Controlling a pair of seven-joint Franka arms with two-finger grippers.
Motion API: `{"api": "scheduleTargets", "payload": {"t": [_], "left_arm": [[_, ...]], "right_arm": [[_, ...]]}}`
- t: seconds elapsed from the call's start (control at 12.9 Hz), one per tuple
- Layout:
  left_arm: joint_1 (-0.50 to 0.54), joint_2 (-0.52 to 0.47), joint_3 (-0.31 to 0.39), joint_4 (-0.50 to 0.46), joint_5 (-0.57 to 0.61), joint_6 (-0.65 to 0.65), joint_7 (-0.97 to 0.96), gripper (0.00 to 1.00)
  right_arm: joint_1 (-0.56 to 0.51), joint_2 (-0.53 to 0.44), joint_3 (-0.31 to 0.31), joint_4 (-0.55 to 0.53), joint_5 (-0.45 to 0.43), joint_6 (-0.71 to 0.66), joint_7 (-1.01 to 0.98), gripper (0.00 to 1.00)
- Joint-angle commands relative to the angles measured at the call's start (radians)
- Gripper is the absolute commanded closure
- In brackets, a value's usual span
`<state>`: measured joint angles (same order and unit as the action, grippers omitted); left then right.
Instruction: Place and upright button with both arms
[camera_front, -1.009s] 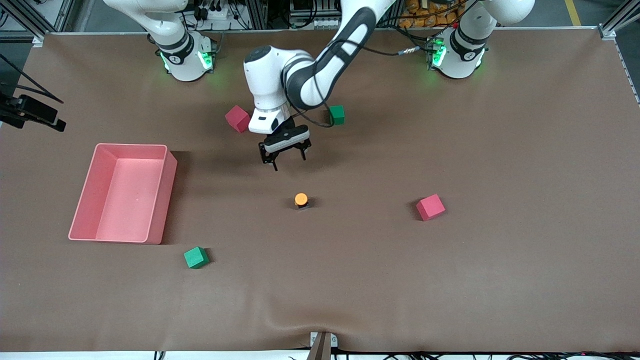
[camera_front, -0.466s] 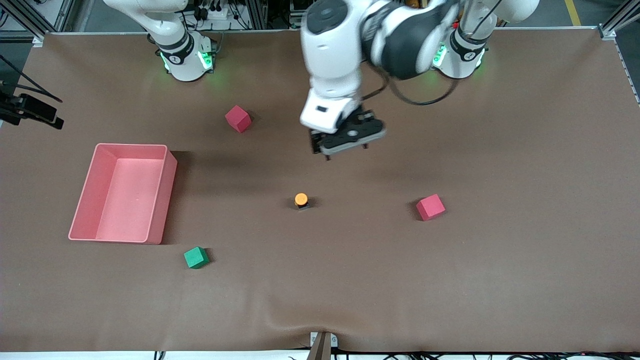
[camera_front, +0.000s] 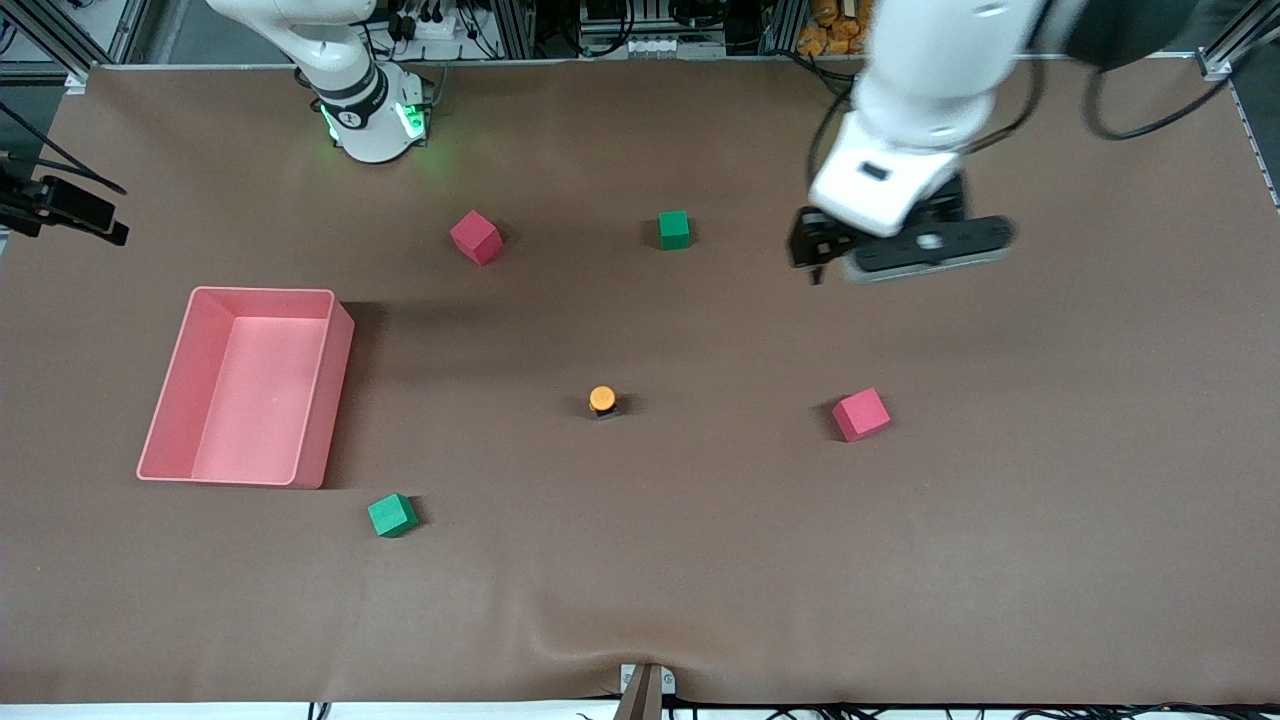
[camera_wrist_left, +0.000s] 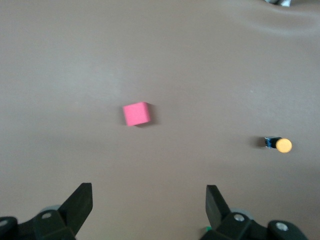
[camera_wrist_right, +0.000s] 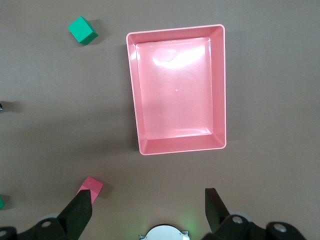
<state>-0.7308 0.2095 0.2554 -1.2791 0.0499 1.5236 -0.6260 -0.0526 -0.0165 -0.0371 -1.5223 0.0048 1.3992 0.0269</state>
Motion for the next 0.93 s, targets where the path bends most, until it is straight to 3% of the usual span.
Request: {"api": "scheduleTargets", "payload": {"t": [0.0, 0.31, 0.62, 0.7, 0.85], "left_arm": [[0.076, -0.061, -0.01, -0.028, -0.013, -0.01, 0.083, 0.0], [0.236, -0.13, -0.018, -0.028, -0.018, -0.069, 0.331, 0.0], [0.348, -0.166, -0.019, -0.028, -0.022, -0.106, 0.44, 0.0], [0.402, -0.17, -0.053, -0.029, -0.022, -0.106, 0.478, 0.0], [0.558, -0.174, -0.192, -0.043, -0.022, -0.106, 0.483, 0.0]], "right_arm": [[0.016, -0.02, -0.001, -0.013, -0.02, 0.014, -0.004, 0.0], [0.019, -0.02, -0.001, -0.013, -0.019, 0.02, -0.002, 0.0], [0.022, -0.02, -0.001, -0.013, -0.017, 0.03, -0.002, 0.0], [0.022, -0.02, -0.001, -0.015, -0.016, 0.029, -0.002, 0.0], [0.022, -0.02, -0.001, -0.015, -0.014, 0.032, -0.001, 0.0]]}}
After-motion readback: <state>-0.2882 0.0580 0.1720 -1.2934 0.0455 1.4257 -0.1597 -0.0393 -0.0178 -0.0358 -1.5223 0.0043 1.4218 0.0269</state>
